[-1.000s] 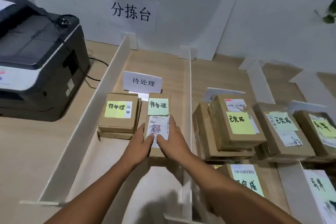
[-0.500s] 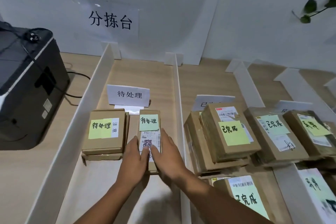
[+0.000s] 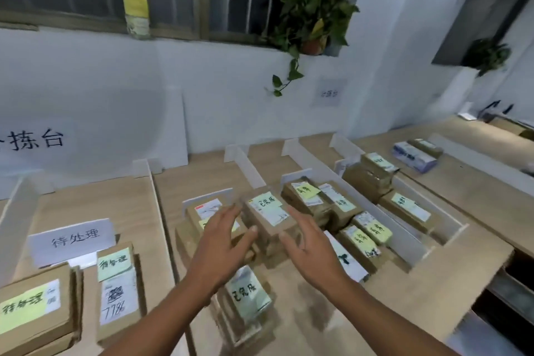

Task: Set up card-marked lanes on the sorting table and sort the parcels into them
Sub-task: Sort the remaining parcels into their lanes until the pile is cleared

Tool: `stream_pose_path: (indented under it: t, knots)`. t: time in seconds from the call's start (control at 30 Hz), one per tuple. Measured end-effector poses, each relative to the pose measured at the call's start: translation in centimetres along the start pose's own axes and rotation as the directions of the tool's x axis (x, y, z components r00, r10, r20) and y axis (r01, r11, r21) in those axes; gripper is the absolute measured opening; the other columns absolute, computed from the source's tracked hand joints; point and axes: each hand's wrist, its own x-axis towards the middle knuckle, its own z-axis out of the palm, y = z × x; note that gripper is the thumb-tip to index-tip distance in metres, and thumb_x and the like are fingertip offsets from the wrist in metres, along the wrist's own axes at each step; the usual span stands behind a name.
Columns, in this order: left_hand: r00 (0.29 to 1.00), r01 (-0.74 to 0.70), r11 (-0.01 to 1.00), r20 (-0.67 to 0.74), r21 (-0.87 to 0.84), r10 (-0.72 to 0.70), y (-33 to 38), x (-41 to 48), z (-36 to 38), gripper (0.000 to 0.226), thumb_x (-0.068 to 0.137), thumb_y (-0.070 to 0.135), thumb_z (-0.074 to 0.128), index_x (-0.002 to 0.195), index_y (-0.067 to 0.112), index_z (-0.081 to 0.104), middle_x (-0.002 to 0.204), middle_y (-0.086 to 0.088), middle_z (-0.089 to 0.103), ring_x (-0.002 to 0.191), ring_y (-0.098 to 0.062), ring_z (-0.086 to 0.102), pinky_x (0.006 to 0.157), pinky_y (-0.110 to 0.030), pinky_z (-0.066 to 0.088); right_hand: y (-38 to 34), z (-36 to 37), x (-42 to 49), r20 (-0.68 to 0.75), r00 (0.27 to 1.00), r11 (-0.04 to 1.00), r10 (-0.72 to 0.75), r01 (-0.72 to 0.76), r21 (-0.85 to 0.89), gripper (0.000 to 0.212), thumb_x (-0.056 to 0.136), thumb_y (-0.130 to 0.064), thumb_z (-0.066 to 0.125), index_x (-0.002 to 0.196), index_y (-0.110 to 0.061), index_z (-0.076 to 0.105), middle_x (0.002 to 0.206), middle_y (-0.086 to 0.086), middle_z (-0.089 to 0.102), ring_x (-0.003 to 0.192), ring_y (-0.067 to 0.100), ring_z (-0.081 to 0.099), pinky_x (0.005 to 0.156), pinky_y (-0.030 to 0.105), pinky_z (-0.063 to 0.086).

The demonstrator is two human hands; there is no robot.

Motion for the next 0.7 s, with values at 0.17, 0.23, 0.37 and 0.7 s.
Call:
stream_pose_path:
  t: [0.17,0.23,0.37,0.7]
  knots:
    - [0.978,-0.144,0.988,0.159,0.049,0.135,9.5,0.4,9.2,0.072,0.092,0.071,0.043,0.151,0.03,0.04,0.158,0.004,0.038,0.146,-0.014,0.029,0.119,-0.034,0.027,6.2,-11.1,-4.4,-0.168,0.985,0.995,0.025,-0.041,-0.091,0.056,0.099,-0.055,0.052,0.151,-0.045,0.035,0.15,-0.025,0.039,0.139,0.001,0.037,0.108,0.026,0.036]
    - [0.962,-0.206,0.977,0.197,0.061,0.191,13.6,0.3,13.2,0.077,0.088,0.077,0.038,0.149,0.031,0.042,0.155,0.005,0.04,0.142,-0.015,0.034,0.118,-0.038,0.032,9.2,-15.6,-6.4,-0.217,0.975,0.992,0.043,-0.068,-0.105,0.056,0.097,-0.057,0.051,0.15,-0.045,0.037,0.15,-0.022,0.042,0.139,0.002,0.037,0.112,0.034,0.038]
    - [0.915,-0.344,0.932,0.264,0.113,0.306,21.3,0.7,22.4,0.07,0.091,0.074,0.042,0.147,0.032,0.043,0.152,0.004,0.044,0.14,-0.018,0.037,0.115,-0.044,0.033,16.5,-24.2,-10.5,-0.283,0.958,0.981,0.045,-0.095,-0.167,0.055,0.1,-0.053,0.053,0.152,-0.039,0.039,0.152,-0.014,0.044,0.141,0.006,0.037,0.112,0.034,0.037]
    - [0.873,-0.39,0.916,0.354,0.094,0.335,37.6,1.4,43.3,0.091,0.082,0.084,0.031,0.156,0.03,0.035,0.163,0.003,0.03,0.151,-0.017,0.02,0.123,-0.04,0.018,33.0,-42.7,-17.2,-0.373,0.923,0.944,0.093,-0.2,-0.261,0.065,0.1,-0.057,0.05,0.157,-0.03,0.035,0.153,-0.01,0.042,0.14,0.008,0.035,0.111,0.035,0.042]
